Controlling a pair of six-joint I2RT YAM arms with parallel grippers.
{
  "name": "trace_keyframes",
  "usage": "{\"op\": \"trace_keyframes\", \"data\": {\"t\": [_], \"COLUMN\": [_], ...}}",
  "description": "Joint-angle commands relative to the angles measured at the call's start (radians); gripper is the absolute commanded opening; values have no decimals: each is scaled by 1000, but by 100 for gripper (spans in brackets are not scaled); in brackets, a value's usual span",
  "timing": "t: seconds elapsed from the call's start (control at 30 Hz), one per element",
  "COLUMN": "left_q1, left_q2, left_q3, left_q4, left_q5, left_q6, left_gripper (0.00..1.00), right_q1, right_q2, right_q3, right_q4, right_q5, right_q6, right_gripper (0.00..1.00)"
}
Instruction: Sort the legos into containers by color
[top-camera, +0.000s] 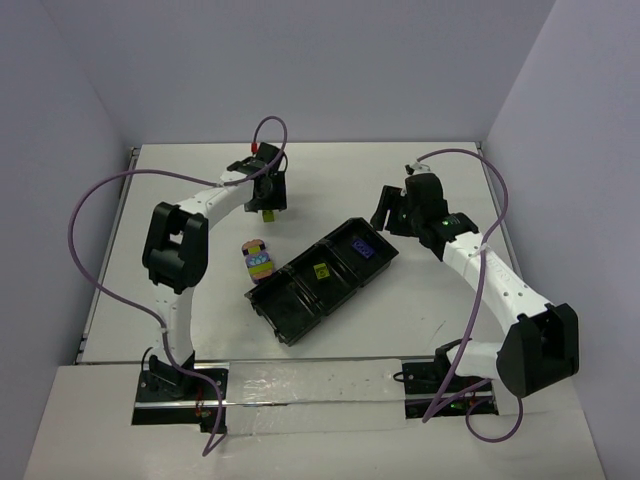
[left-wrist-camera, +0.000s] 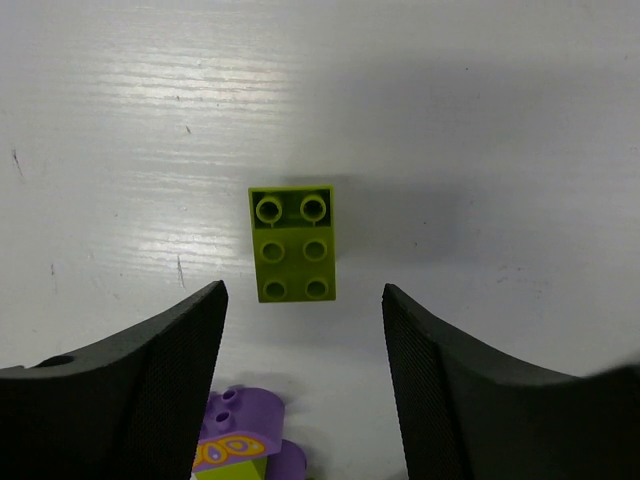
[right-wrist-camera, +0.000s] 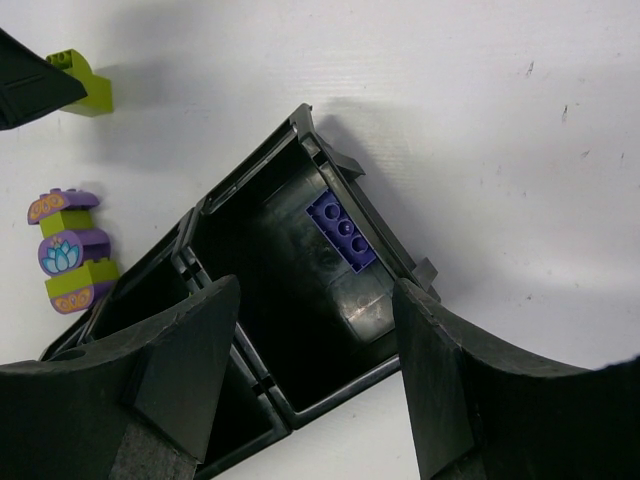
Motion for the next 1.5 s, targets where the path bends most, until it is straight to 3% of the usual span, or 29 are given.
{"op": "trace_keyframes", "data": {"t": [0.0,0.23,0.33,0.43,0.53,0.67,0.83,0.9,1.03,1.1,1.23,1.47], "left_q1": [2,6,8,11,14,39,110,137,146,145,144,116], "left_q2": [35,58,50,49,35,-60,-299,-350,-435,-459,-515,-550], "left_q3": [54,57,45,47,52,35,-114,-162,-268,-309,-409,-412], "left_q4": [10,14,26,25,8,10,174,243,423,596,890,955], "left_q5": [-22,-23,-25,-22,-12,133,640,911,1227,1342,1428,1449], "left_q6": [12,13,10,9,11,19,31,21,-72,-150,-357,-418], "left_gripper": [68,61,52,30,0,0,0,0,0,0,0,0], "right_q1": [5,3,2,2,3,2,-1,-9,-18,-18,-18,-11], "right_q2": [8,14,18,24,25,12,-34,-46,-58,-62,-61,-30], "right_q3": [53,57,61,66,72,80,91,97,81,55,26,45], "right_q4": [16,18,18,19,18,13,51,85,235,322,503,589], "right_q5": [3,2,2,2,0,-39,-234,-417,-735,-853,-933,-937], "right_q6": [-17,-17,-20,-20,-17,-18,-50,-70,-39,31,165,228], "right_gripper": [70,70,70,70,70,70,70,70,71,71,71,71]}}
